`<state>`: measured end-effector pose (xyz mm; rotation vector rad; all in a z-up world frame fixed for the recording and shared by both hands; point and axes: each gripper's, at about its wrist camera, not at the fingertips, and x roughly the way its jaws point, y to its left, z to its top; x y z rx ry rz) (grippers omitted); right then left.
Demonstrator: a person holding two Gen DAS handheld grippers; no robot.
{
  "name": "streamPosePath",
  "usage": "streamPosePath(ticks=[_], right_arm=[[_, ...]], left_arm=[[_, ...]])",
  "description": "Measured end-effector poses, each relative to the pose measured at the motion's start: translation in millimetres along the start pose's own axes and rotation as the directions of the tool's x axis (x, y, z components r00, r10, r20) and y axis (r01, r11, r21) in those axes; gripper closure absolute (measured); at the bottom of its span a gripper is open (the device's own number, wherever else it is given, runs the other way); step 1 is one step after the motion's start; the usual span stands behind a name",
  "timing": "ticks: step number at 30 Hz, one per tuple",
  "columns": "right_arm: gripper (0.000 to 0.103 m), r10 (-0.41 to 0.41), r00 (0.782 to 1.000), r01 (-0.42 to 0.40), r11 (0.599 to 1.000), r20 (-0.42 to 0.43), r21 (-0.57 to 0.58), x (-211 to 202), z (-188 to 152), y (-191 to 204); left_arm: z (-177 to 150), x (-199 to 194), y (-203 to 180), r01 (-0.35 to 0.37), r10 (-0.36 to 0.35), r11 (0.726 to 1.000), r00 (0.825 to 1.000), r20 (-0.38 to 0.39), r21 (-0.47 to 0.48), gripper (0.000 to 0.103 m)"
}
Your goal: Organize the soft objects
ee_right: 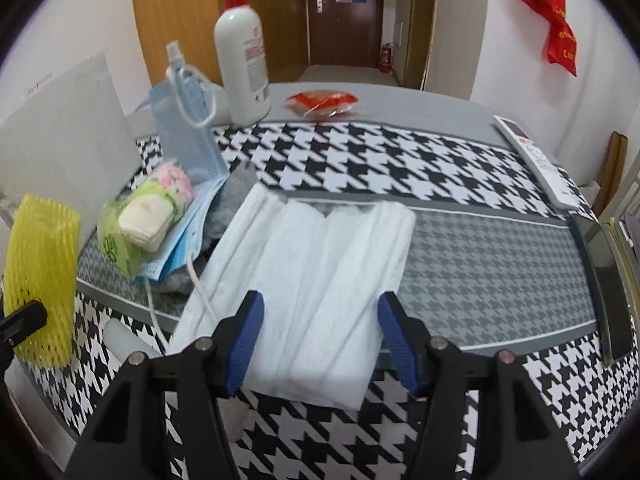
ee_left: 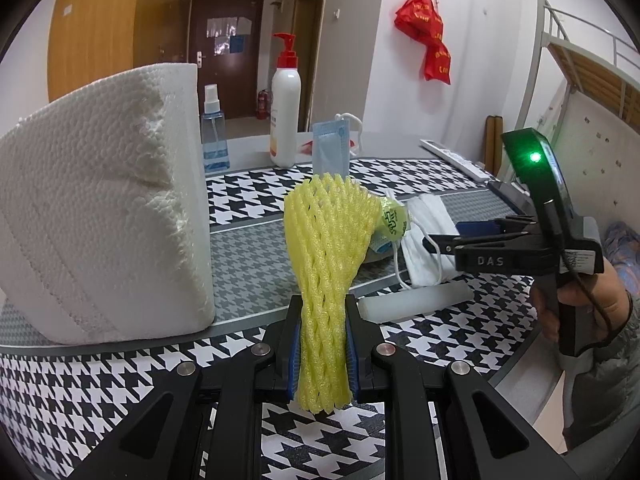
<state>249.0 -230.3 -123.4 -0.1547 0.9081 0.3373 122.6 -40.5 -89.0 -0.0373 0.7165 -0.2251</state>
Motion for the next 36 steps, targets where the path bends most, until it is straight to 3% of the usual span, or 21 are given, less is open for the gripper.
streamPosePath(ticks=[10,11,12,14,18,21,26,36], right_arm=[[0.041,-0.039,0.998,0.037,0.999,-0.042,-0.04,5,3,6],[0.049,-0.023,0.998,0.021,0.999,-0.051,-0.035,5,4,5],[0.064,-0.023,0.998,0.021,0.999,-0.053,-0.039,5,5,6],[0.078,-0.021,0.998,0.018,0.998,-0.055,-0.058,4,6,10],[0.092,-0.004,0.999,0.002,0.997,-0.038,-0.075,3,4,12],[0.093,0.047,0.999,-0.047,0.999,-0.027,-0.016,1,3,1],[0.093,0.065,0.997,-0.065,0.998,0.038,0.017,-23,7,-7],[0.093,0.073,0.978,-0.075,0.997,0.198,0.003,-82,20,-1]], left_arm=[[-6,-7,1,0.025,-0.025,1.0,1.0,0.002,0.0,0.083],[-6,-7,0,0.027,-0.027,1.0,1.0,0.003,-0.002,0.083],[-6,-8,0,0.029,-0.029,1.0,1.0,0.004,-0.001,0.083],[-5,-9,1,0.03,-0.03,1.0,1.0,0.006,-0.002,0.083],[-6,-14,4,0.025,-0.025,1.0,1.0,0.018,-0.006,0.083],[-6,-18,6,0.02,-0.02,1.0,1.0,0.023,-0.002,0.083],[-1,-28,8,0.006,-0.006,1.0,0.999,0.047,-0.002,0.083],[6,-43,6,-0.027,0.026,1.0,0.995,0.097,0.008,0.083]])
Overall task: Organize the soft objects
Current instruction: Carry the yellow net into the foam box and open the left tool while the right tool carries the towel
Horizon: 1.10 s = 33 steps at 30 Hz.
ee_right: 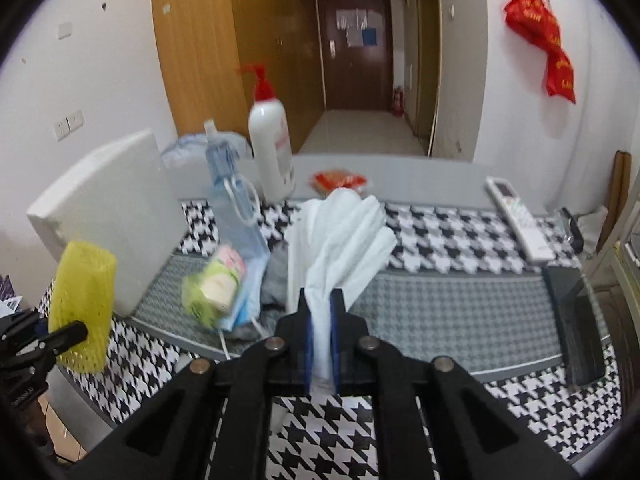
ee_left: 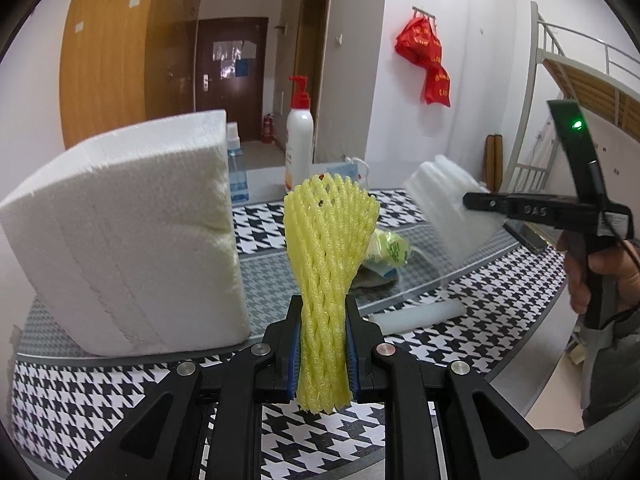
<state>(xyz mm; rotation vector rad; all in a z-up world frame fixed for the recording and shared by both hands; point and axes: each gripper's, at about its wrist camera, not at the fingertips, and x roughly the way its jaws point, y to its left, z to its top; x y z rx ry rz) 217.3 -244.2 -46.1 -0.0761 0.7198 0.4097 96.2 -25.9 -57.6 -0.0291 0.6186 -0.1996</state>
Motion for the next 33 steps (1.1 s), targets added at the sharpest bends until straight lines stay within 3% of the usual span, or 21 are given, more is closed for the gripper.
streamPosePath(ticks=[17,33], right_arm=[[0.093,0.112,0.99,-0.107,0.992,0.091,-0.061,-25,6,35],[0.093,0.149,0.971,-0.137,0.988,0.188,-0.075,-48,10,44]], left_arm=[[19,-29,-6,-0.039,0.037,0.999,0.994,0.106,0.017,0.083],[39,-49,-8,-0.064,0.059,0.998,0.982,0.178,0.02,0.083]])
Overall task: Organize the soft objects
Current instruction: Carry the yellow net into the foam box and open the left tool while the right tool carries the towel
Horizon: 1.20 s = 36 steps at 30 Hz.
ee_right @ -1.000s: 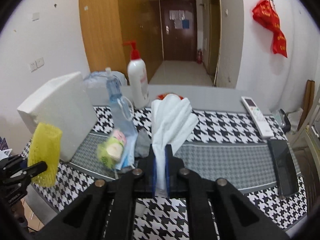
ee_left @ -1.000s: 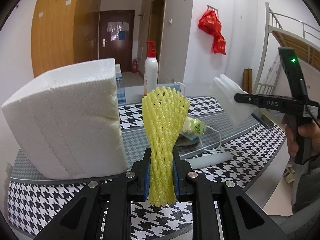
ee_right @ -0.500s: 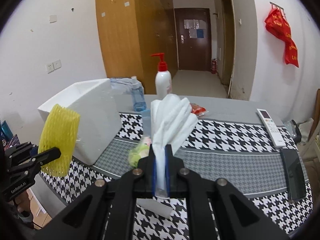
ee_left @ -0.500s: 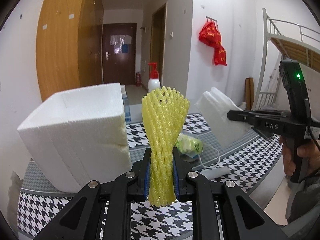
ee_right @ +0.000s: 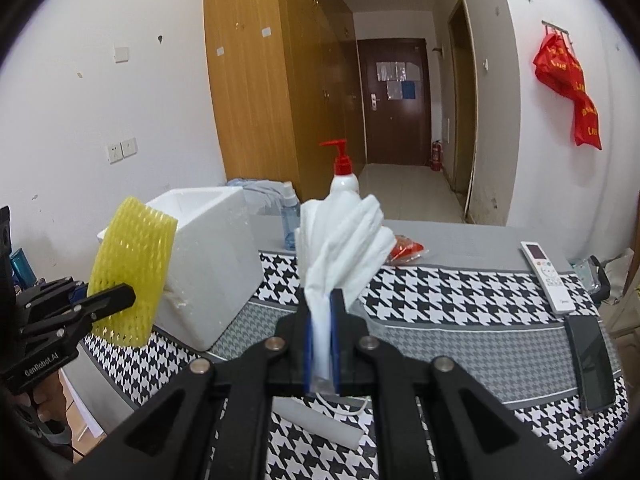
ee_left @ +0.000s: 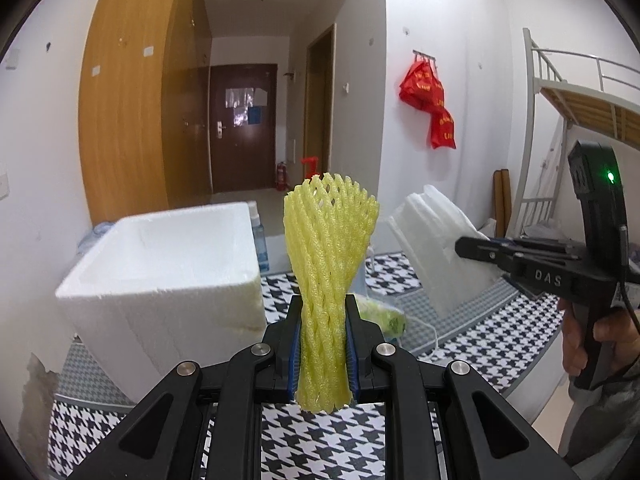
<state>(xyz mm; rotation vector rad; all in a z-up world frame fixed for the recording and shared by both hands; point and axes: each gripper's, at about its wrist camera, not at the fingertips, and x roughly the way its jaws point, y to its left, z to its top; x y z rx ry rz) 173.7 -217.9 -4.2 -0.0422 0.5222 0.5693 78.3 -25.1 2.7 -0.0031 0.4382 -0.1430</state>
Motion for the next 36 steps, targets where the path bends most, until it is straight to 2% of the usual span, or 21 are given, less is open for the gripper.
streamPosePath(ticks=[6,16,27,36], right_arm=[[0.093,0.004,0.999,-0.004,1.0,0.046,0.002,-12,7,1],[0.093,0.037,0.995,-0.038,0.999,0.091,0.008,-14,19,0],[0.093,0.107,0.984,-0.104,0.994,0.141,-0.029,-14,35,18],[0.093,0.143,0.981,-0.139,0.989,0.134,-0.041,0,45,29]], left_arm=[[10,-11,0,-0.019,0.017,1.0,0.999,0.051,0.023,0.083],[23,-12,11,-0.109,0.108,0.994,0.991,0.079,0.013,0.083],[32,-20,27,-0.196,0.195,0.981,0.974,0.116,-0.004,0.083],[39,-21,43,-0.252,0.253,0.967,0.96,0.12,-0.027,0.084]])
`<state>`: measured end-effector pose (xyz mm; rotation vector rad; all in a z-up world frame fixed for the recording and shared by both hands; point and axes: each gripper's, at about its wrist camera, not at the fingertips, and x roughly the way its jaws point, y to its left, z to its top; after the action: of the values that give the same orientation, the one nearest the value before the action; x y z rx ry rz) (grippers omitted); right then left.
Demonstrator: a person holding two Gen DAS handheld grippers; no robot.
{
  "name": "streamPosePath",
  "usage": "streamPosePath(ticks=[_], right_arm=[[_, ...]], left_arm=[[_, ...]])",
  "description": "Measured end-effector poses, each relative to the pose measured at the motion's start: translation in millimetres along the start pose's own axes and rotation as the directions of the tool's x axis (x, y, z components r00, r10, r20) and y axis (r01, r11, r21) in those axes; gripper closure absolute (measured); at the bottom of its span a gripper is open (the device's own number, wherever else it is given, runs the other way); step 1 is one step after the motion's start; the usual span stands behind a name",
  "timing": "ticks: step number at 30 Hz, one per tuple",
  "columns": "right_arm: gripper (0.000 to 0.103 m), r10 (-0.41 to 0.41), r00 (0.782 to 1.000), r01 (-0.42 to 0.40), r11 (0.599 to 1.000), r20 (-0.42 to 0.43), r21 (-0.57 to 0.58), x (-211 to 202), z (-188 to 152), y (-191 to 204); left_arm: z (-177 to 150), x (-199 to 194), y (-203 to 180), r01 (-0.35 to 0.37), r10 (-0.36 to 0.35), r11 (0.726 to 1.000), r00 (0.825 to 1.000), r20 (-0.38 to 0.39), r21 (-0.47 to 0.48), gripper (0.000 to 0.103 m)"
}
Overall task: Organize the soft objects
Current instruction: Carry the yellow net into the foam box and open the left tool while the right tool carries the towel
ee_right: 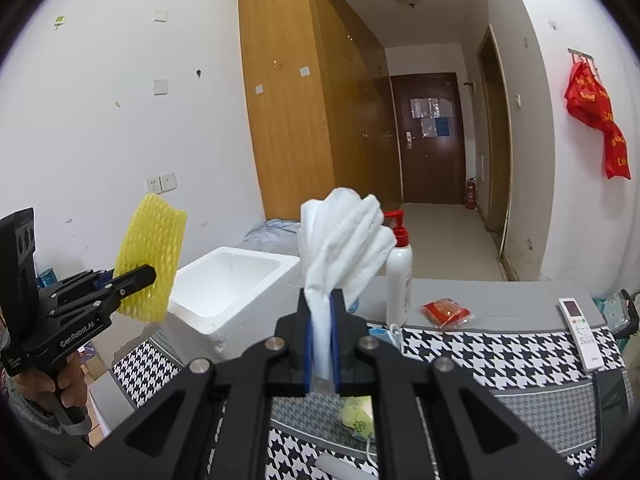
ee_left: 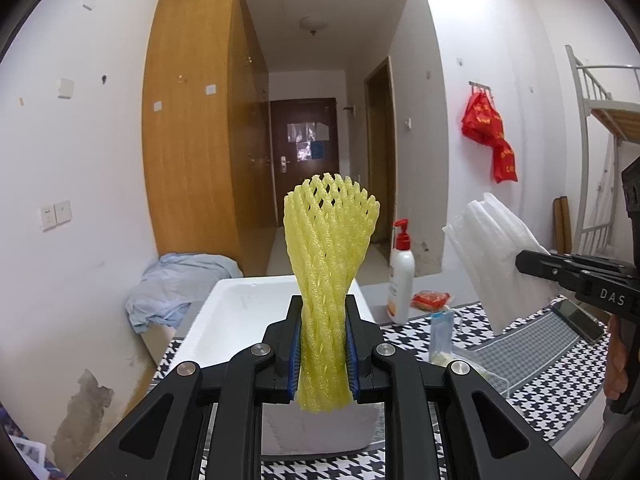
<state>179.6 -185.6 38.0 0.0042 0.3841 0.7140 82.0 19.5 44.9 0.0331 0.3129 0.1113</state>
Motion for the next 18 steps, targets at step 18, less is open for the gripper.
streamPosePath(ticks=[18], right_arm=[[0.093,0.149,0.989,-0.15,0.987,-0.018,-0.062,29,16,40]], left_arm=[[2,10,26,-0.14,0.139,0.99,0.99,-0.031,-0.035,0.083]])
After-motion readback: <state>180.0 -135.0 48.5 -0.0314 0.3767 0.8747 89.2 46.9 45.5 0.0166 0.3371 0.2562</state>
